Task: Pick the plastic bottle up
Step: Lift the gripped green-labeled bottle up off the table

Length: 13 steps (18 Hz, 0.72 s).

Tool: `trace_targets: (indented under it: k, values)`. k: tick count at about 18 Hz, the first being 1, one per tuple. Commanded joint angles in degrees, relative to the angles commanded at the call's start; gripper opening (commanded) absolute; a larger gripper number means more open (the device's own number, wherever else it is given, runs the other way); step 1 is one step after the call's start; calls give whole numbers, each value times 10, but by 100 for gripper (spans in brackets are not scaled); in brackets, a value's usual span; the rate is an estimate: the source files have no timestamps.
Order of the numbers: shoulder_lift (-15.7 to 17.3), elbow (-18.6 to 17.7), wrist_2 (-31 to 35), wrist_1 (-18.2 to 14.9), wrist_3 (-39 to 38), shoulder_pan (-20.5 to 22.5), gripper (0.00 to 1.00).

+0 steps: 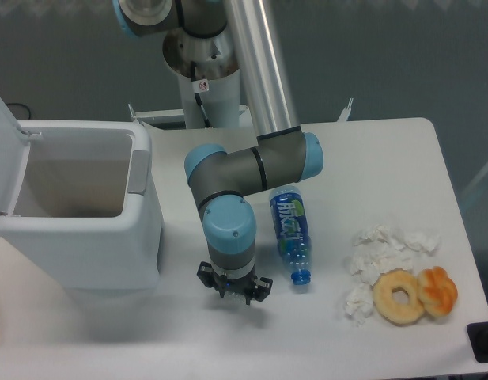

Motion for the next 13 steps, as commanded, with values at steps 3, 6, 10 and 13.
trace_targets:
  k: [3,6,10,13]
  values:
    - [10,3,0,-3,2,-2,56]
    - [21,4,2,-4,5,-2,56]
    - [54,18,4,-4,42,-2,56]
    - [71,18,4,-5,112,-2,56]
